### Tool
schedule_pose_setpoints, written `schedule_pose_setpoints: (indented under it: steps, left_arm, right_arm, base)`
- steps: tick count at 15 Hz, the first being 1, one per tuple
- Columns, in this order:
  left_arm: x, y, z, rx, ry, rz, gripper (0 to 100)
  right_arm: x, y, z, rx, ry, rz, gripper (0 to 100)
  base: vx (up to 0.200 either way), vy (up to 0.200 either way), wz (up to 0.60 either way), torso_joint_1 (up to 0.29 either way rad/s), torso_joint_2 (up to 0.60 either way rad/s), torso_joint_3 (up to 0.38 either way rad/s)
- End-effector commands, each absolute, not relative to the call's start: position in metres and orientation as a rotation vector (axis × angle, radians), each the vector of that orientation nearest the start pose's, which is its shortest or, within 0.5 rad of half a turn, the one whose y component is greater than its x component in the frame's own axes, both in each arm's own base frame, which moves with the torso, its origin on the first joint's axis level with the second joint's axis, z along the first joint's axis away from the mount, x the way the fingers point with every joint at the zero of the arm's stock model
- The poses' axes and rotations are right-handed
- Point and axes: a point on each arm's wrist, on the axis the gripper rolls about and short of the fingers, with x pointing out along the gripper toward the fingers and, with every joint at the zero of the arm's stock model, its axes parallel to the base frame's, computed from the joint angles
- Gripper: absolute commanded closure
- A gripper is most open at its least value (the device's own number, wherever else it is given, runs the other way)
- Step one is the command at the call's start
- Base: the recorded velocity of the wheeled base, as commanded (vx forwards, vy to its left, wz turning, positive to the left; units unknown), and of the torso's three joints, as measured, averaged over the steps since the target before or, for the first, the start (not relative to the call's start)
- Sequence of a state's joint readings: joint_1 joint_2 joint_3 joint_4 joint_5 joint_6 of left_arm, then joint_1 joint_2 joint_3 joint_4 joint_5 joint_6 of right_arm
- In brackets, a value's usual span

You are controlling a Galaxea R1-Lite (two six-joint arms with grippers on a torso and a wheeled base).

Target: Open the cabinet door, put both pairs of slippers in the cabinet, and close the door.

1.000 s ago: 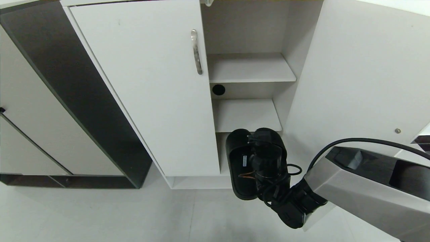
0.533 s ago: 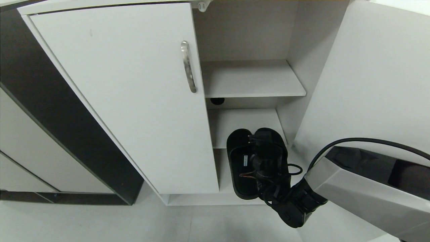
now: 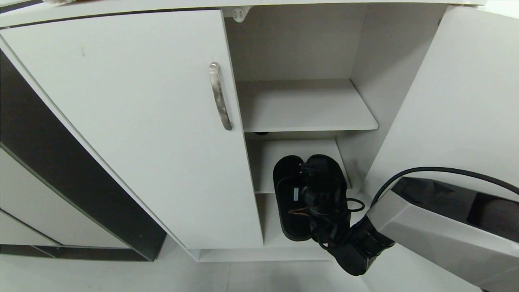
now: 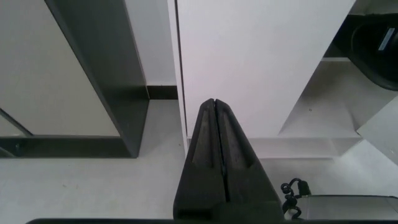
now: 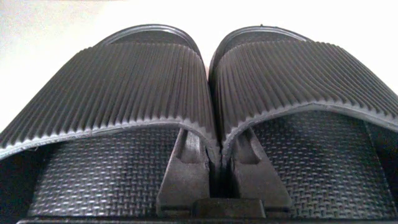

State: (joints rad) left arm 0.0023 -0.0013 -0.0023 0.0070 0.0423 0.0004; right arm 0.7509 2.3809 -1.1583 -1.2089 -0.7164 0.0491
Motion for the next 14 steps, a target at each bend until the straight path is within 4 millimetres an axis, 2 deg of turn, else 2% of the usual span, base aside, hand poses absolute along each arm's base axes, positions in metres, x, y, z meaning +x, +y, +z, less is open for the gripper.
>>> schedule_pose_setpoints:
  steps: [1, 3, 7, 12, 14]
  left_arm:
    - [-0.023, 0.001, 0.075, 0.000, 0.005, 0.046, 100]
    - [-0.023, 0.001, 0.075, 0.000, 0.005, 0.046, 100]
    - [-0.023, 0.001, 0.075, -0.001, 0.005, 0.048, 100]
    - [-0.023, 0.001, 0.075, -0.001, 0.005, 0.048, 100]
    - [-0.023, 0.001, 0.075, -0.001, 0.005, 0.048, 100]
  right_arm:
    - [0.335, 0.293, 0.067, 0.040, 0.011, 0.037, 100]
    - [0.337, 0.291, 0.065, 0.037, 0.014, 0.030, 100]
    - [0.338, 0.291, 0.059, 0.033, 0.024, 0.029, 100]
    - [0.341, 0.290, 0.056, 0.036, 0.023, 0.027, 100]
    - [0.354, 0.291, 0.049, 0.034, 0.014, 0.012, 100]
  base:
    - [0.000, 0.000, 0.00, 0.000, 0.00, 0.000]
    - [0.000, 0.000, 0.00, 0.000, 0.00, 0.000]
    - [0.200, 0.000, 0.00, -0.001, 0.00, 0.000]
    - [0.000, 0.000, 0.00, 0.000, 0.00, 0.000]
    - [0.000, 0.000, 0.00, 0.000, 0.00, 0.000]
